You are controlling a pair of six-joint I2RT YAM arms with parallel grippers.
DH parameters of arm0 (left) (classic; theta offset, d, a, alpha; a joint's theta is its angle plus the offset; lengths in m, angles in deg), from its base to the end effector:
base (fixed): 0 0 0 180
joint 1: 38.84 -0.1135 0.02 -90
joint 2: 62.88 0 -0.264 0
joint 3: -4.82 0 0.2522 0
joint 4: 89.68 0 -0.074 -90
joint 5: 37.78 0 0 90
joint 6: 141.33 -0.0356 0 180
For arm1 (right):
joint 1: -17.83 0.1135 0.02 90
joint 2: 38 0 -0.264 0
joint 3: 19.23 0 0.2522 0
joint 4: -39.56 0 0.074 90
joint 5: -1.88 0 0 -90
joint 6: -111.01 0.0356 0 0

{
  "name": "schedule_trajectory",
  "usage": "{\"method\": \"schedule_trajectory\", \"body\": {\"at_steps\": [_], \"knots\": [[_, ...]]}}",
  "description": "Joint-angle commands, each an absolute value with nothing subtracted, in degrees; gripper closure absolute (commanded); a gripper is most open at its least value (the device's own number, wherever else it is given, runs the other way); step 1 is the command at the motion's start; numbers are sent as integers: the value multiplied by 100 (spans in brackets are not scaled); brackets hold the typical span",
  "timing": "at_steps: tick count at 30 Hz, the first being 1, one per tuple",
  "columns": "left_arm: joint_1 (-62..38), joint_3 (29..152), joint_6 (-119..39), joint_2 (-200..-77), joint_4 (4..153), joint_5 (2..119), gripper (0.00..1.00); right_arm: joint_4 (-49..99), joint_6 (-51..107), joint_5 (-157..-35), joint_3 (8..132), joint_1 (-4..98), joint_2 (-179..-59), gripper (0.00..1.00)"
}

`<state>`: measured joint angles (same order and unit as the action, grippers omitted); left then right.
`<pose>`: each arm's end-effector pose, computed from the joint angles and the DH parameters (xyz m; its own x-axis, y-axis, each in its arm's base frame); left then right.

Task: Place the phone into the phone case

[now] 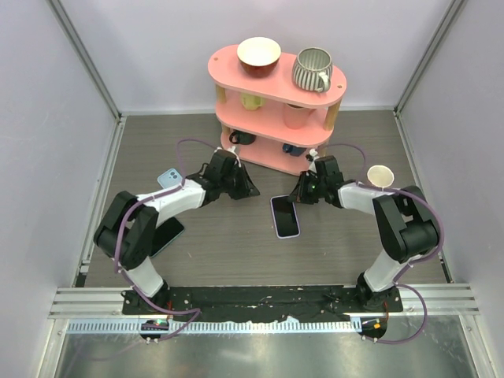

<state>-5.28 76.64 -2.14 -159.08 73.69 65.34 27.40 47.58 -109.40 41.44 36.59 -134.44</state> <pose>0.2957 -0.2059 0.2005 -0.8729 -0.3055 -0.3804 0.0313 0.7431 -0.6685 0.3046 0.1171 0.1489 -0.8657 0.1461 -0.4788 -0.1596 0.8260 0.5407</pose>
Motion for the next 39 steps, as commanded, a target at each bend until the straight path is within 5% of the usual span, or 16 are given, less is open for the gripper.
{"method": "schedule_trajectory", "body": {"at_steps": [1, 12, 15, 16, 18, 26, 29, 39], "knots": [[-430, 7808, -132, -15973, 7630, 6496, 89, 3266, 4580, -10018, 3838, 3813, -13195, 99], [-439, 7570, 114, -15175, 6893, 5031, 88, 3081, 4536, -9998, 3417, 4208, -12959, 99], [-631, 7685, 79, -14894, 6137, 4362, 68, 2853, 4413, -10113, 3731, 4357, -12556, 99], [-867, 7685, 53, -14684, 5831, 4239, 45, 2756, 4352, -10130, 3829, 4419, -12441, 99], [-1193, 7615, 44, -14454, 5461, 4018, 28, 2633, 4255, -10236, 4136, 4612, -12142, 92], [-3241, 7166, 9, -14039, 5178, 3578, 22, 2193, 4289, -10306, 4699, 5500, -11526, 51], [-3707, 7289, -167, -14442, 5160, 3920, 22, 2140, 4342, -10210, 4683, 5764, -11350, 27], [-4253, 7342, -316, -15260, 5757, 4456, 34, 1841, 4193, -10034, 4621, 5870, -11025, 26]]}}
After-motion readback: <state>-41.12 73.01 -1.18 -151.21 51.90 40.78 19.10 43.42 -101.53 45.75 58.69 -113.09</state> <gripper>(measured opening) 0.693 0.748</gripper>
